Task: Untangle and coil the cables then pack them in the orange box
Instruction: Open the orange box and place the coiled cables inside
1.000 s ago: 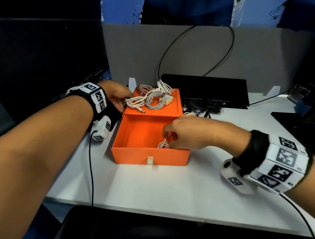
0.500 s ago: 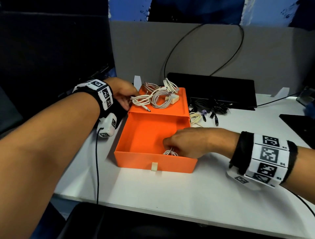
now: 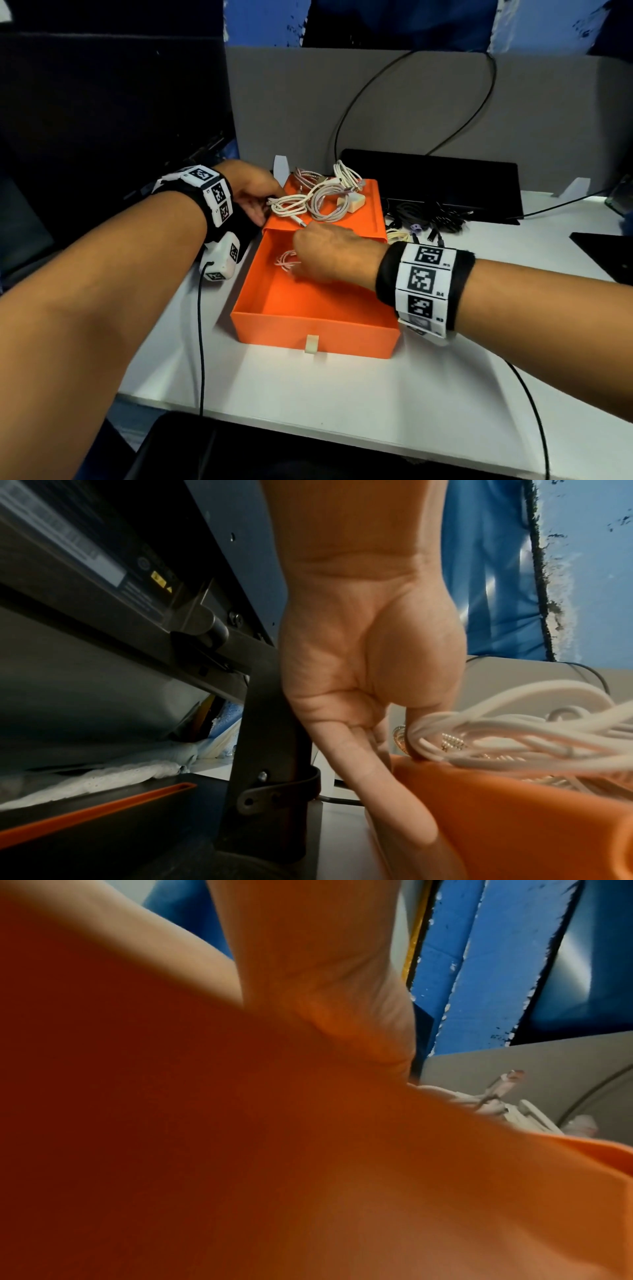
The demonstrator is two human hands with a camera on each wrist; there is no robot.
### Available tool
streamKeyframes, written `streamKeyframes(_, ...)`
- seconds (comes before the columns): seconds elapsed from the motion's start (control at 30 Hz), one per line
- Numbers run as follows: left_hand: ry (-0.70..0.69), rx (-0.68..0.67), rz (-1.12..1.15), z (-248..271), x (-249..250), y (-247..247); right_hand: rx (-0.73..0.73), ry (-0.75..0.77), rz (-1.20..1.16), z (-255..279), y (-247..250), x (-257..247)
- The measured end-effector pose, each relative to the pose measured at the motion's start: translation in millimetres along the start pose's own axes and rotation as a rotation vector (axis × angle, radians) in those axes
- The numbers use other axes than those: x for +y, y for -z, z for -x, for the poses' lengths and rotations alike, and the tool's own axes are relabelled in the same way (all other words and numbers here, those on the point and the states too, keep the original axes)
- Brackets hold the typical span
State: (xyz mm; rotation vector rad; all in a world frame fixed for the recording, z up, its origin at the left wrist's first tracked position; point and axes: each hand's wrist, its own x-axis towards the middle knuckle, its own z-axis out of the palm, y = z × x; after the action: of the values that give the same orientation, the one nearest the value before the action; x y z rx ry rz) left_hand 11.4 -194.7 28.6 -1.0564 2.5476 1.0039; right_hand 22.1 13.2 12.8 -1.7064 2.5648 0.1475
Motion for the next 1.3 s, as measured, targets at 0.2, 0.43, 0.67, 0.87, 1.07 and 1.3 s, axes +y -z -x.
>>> streamKeyframes(0.2, -0.005, -0.004, -0.01, -0.6, 0.8, 0.6, -0.076, 0.082, 0.047, 5.1, -13.1, -5.3)
streamKeyframes(0.43, 0.01, -0.01, -0.008, -2.6, -0.4, 3.4, -0.203, 0.102, 0.134, -5.9, -9.1, -9.9)
streamKeyframes(0.67, -0.012, -0.017, 0.019, -0.6, -4.6, 2.6, 0.34, 0.028, 0.023, -11.3, 24.2, 0.7)
streamKeyframes(0.87, 0.008, -0.007, 0.02, 2.8, -3.4, 3.0, 0.17, 0.056, 0.177, -36.0, 31.8, 16.0)
streamKeyframes(1.07, 0.005, -0.053, 0.03, 4.9, -1.1, 4.8, 0.275, 0.147, 0.07, -36.8, 29.0, 21.7)
streamKeyframes(1.3, -0.009, -0.028, 0.025, 7.1, -3.4, 7.0, 0.443, 0.295, -0.205, 28.2, 35.0, 24.9)
